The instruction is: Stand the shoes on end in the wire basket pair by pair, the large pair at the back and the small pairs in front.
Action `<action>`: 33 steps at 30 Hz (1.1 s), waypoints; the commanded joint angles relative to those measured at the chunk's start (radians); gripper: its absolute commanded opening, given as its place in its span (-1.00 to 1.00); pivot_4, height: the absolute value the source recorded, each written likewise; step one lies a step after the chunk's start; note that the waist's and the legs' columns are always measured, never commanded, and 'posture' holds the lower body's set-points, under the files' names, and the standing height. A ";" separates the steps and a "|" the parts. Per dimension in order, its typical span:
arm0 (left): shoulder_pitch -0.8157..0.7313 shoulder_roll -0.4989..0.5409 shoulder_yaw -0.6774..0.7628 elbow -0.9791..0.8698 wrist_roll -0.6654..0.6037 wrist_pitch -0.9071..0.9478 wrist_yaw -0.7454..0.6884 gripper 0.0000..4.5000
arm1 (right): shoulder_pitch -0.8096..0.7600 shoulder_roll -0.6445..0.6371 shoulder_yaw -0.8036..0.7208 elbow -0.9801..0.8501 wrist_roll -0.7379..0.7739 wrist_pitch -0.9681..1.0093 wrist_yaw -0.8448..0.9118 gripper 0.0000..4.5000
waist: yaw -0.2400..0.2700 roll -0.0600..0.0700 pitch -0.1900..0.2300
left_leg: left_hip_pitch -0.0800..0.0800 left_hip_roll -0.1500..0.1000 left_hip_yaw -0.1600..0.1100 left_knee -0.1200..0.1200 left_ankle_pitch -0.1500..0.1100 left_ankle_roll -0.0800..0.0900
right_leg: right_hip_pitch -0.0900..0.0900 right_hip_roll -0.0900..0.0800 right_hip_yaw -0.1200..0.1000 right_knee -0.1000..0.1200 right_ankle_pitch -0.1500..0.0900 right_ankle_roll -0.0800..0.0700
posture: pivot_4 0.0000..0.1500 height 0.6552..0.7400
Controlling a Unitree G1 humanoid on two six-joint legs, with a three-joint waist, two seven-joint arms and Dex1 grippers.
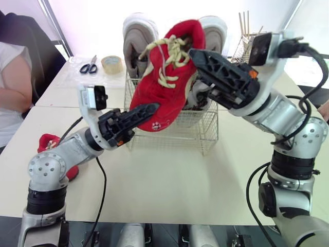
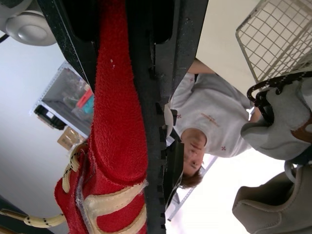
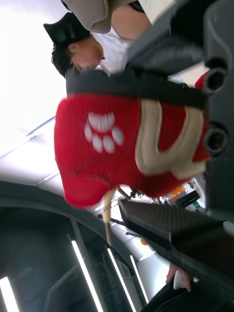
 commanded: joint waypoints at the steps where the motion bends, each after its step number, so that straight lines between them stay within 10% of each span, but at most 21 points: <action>1: 0.002 0.000 -0.002 -0.022 0.017 0.005 -0.003 -0.85 | -0.018 -0.011 -0.008 -0.034 0.006 -0.027 0.015 -0.05 | 0.000 0.000 0.000 | 0.000 0.000 0.000 0.000 0.000 0.000 | 0.000 0.000 0.000 0.000 0.000 0.000 | 1.00 0.89; 5: 0.008 0.006 -0.001 -0.025 0.059 0.002 0.000 -0.85 | -0.029 -0.037 -0.014 -0.049 -0.025 -0.032 0.057 -0.76 | 0.001 0.000 0.000 | 0.000 0.000 0.000 0.000 0.000 0.000 | 0.000 0.000 0.000 0.000 0.000 0.000 | 1.00 0.89; 11: 0.037 0.167 -0.019 -0.141 0.406 -0.027 -0.046 0.44 | -0.086 -0.182 -0.002 0.024 -0.249 -0.036 0.315 -0.80 | -0.001 0.000 0.000 | -0.001 0.000 0.000 0.000 -0.002 0.003 | -0.001 0.001 0.000 -0.001 0.000 0.000 | 1.00 0.89; 18: 0.144 0.405 0.169 -0.184 0.321 0.041 -0.167 0.44 | -0.147 -0.319 0.074 0.311 -0.557 -0.123 0.741 -0.80 | -0.001 -0.001 0.001 | -0.002 0.001 0.002 -0.003 -0.003 0.004 | -0.004 0.001 0.000 -0.003 0.000 0.000 | 1.00 0.89; 33: 0.262 0.494 0.353 -0.154 0.069 0.104 -0.065 0.44 | -0.060 -0.251 0.159 0.506 -0.920 -0.317 1.028 -0.80 | -0.001 0.000 0.001 | -0.002 0.001 0.003 -0.003 -0.001 0.000 | -0.005 -0.003 0.001 -0.003 0.000 0.000 | 1.00 0.89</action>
